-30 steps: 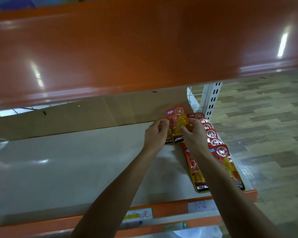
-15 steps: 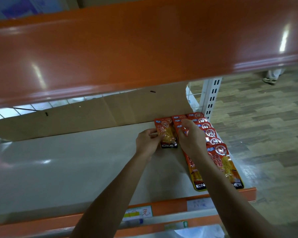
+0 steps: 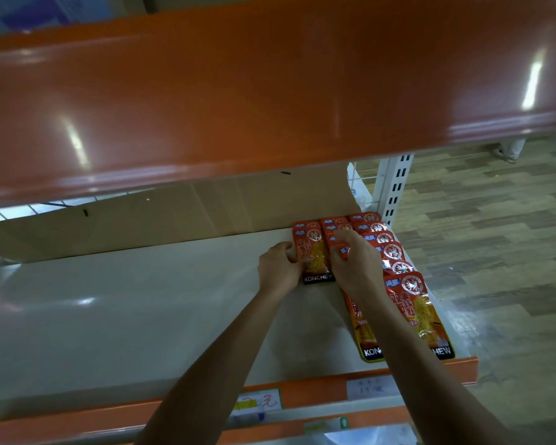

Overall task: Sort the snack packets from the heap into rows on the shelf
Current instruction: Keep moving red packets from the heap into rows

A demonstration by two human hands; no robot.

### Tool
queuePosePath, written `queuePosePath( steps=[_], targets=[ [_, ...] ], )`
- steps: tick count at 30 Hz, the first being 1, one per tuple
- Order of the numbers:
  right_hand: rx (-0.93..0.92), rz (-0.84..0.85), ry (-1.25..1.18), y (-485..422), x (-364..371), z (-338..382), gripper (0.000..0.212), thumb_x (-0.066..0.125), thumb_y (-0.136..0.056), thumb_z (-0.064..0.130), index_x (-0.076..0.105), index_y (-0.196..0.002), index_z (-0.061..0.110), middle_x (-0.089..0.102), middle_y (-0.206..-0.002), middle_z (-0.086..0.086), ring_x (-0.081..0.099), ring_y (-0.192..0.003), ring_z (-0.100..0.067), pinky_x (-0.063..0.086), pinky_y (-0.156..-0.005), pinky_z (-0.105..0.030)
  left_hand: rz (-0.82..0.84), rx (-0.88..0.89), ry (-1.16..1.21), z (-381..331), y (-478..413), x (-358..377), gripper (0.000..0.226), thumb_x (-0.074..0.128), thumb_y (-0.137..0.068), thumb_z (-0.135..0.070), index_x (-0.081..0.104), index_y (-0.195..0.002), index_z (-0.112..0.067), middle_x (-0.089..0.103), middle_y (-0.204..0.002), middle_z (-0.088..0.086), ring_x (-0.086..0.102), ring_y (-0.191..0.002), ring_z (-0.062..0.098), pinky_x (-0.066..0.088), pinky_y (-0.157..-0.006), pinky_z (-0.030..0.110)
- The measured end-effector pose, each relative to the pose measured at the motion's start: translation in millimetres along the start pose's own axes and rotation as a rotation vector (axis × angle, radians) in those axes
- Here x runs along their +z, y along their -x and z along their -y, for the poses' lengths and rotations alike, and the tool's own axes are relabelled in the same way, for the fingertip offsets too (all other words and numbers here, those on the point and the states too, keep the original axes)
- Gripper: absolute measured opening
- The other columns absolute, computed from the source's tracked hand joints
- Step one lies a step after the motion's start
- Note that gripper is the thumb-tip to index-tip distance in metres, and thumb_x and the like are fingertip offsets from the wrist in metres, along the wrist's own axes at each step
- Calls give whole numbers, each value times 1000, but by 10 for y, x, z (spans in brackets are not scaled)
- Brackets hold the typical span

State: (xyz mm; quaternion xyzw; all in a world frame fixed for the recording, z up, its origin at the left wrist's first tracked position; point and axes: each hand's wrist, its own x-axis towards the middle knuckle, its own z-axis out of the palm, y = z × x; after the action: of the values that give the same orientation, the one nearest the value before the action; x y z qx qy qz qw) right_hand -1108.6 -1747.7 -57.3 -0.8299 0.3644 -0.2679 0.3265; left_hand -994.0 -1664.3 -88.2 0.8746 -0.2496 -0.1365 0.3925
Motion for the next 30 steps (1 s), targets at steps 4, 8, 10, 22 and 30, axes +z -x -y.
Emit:
queuePosePath(
  steps=[4,8,10,22,30],
  targets=[
    [5,6,-9,14,-7,-5,28,56,-92,13,59,-120,10,63,-118,-8,58,-108,-23,49,-91,-36,-24,-14,-16,-55,3,24,53,73,-82,-35,56,-129,-17,71,-104,1,65,-100,16,44,-78,22],
    [7,16,-17,40,-9,-1,30,56,-93,13,58,-123,9,62,-121,-8,57,-112,-23,48,-95,-38,-36,-19,-68,-79,22,30,43,72,-83,-35,61,-120,-17,71,-105,0,65,-98,14,41,-72,19],
    [10,16,-12,50,-5,11,31,56,-93,13,57,-124,10,62,-122,-8,56,-114,-23,47,-96,-37,-35,-21,-85,-81,26,26,39,71,-83,-35,63,-116,-17,70,-106,0,64,-98,14,41,-72,20],
    [-147,174,102,197,431,340,28,52,-90,12,60,-116,8,62,-115,-12,55,-108,-32,40,-86,-35,-151,95,-274,230,233,-421,38,55,-93,-38,59,-126,-20,66,-118,1,62,-106,19,47,-87,30],
    [-360,328,166,513,1225,986,38,47,-96,17,52,-133,11,53,-137,-7,43,-129,-23,35,-106,-33,-228,85,-501,963,423,-1263,45,44,-98,-42,48,-138,-20,54,-136,3,45,-127,23,43,-101,37]
  ],
)
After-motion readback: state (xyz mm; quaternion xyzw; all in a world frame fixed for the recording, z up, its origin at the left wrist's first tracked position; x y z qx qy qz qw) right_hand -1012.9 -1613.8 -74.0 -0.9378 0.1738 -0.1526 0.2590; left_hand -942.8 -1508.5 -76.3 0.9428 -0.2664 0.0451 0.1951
